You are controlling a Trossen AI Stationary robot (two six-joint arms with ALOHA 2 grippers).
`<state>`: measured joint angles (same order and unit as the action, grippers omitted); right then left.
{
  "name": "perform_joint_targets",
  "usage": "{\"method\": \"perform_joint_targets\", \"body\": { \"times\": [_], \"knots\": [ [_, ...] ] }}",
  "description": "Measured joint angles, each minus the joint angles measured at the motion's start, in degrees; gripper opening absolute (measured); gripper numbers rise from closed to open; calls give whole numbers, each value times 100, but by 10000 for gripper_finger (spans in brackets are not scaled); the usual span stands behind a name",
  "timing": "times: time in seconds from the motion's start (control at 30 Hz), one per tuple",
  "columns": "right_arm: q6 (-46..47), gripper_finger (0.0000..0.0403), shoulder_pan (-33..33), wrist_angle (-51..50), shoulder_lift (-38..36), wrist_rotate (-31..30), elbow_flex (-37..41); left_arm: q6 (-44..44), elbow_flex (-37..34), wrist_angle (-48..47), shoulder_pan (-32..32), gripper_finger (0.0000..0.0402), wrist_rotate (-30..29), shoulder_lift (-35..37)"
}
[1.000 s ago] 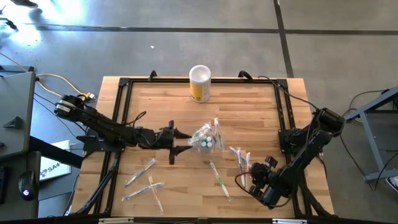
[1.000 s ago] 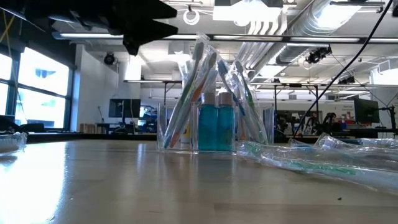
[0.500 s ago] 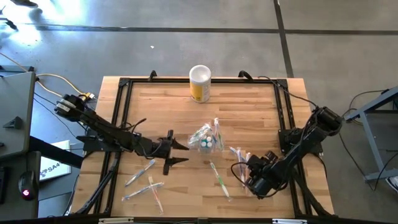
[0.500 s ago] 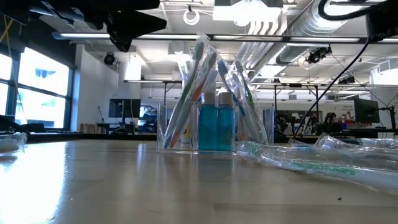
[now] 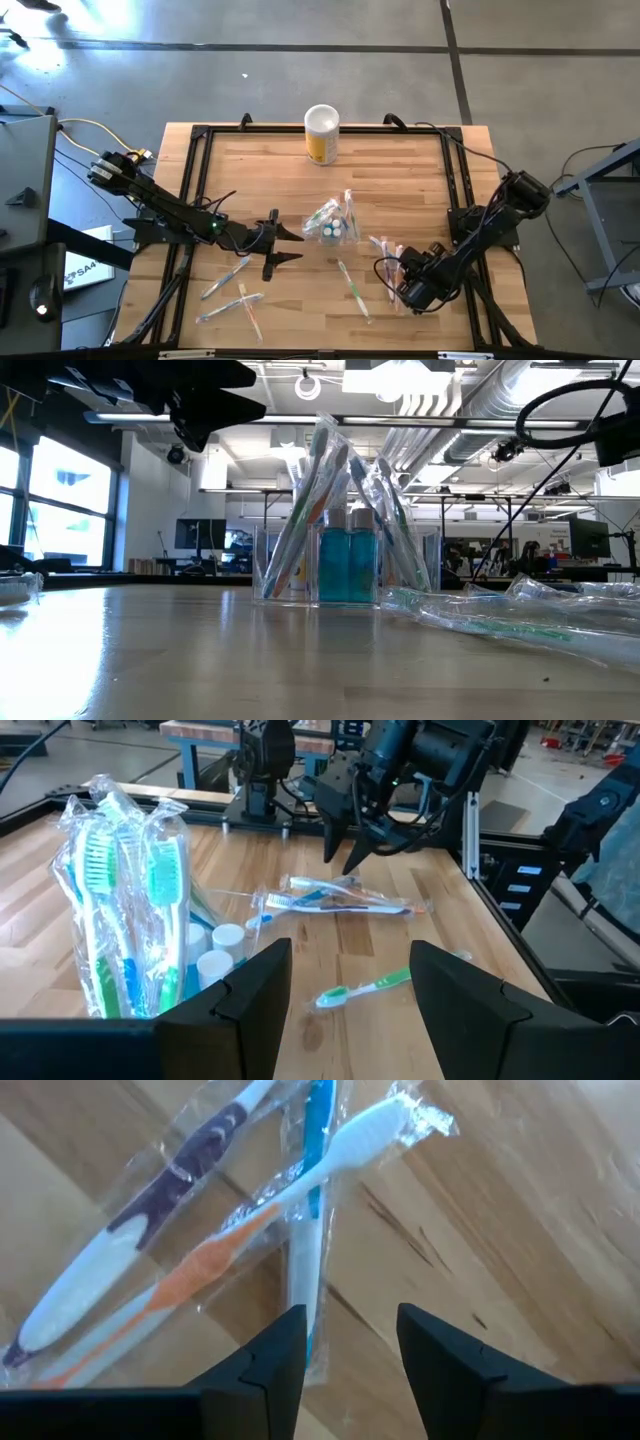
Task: Pick & Place toothbrushing station
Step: Put the orange toothbrush into the right part of the transparent organizer
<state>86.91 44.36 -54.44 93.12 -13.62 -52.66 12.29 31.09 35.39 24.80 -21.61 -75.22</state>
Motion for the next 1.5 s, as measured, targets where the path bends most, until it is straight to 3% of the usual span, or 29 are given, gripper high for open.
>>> {"method": "perform_joint_targets", "body": {
  "times": [0.7, 1.5],
  "knots": [
    [-299, 150, -1116, 590, -2, 44, -2, 37, 0, -414, 0, 200, 0, 0],
    [-769, 150, -1492, 1266, -4, 207, -4, 26, 0, -456, 0, 200, 0, 0]
  ]
}}
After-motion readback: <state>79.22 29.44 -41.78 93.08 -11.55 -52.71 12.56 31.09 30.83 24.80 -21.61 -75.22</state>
